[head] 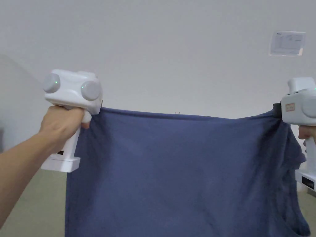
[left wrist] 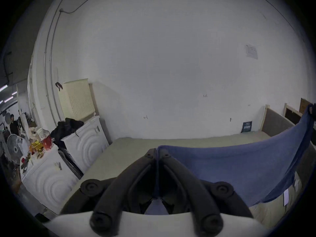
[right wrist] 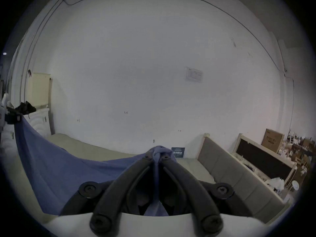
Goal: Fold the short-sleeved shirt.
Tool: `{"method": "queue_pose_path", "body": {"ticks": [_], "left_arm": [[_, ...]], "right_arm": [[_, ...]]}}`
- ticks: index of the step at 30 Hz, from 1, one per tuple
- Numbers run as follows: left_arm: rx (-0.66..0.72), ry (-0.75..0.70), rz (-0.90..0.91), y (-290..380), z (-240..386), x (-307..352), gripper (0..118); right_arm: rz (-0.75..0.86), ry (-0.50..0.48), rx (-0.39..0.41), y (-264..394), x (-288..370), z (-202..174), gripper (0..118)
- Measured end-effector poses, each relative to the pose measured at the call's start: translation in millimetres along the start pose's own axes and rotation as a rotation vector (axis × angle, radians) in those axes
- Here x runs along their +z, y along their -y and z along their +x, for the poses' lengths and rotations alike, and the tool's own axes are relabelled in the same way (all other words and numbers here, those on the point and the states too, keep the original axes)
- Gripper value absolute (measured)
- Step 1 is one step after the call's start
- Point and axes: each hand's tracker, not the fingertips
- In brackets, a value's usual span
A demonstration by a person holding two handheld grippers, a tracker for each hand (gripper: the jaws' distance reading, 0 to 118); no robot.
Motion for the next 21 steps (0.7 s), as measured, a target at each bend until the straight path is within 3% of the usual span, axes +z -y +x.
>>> {"method": "queue_pose_path", "body": {"ticks": [6, 10, 14, 16, 18, 21], "left_arm": [[-0.032, -0.028, 0.038, -50.5, 14.8, -38.8, 1], [-0.026, -0.030, 0.051, -75.2, 23.4, -75.4, 1], [-0.025, -0.048, 0.062, -80.0, 37.2, -119.7, 1], [-0.058, -0.070, 0.081, -77.4, 43.8, -140.5, 1], [0.007, -0.051, 0.080, -72.5, 44.6, -161.6, 1], [-0.037, -0.068, 0.079, -57.3, 54.3, -195.2, 1]], "right_arm": [[0.022, 0.045, 0.043, -41.1, -61.3, -10.5, 3], [0.046, 0.068, 0.018, -59.8, -98.9, -12.5, 3], [0.053, 0.071, -0.003, -64.3, -136.1, -21.0, 3], [0.044, 0.094, 0.042, -63.1, -155.3, -30.0, 3], [0.047, 0.098, 0.047, -58.7, -172.1, -36.0, 3], [0.019, 0.118, 0.070, -43.5, -200.2, -43.2, 3]]}}
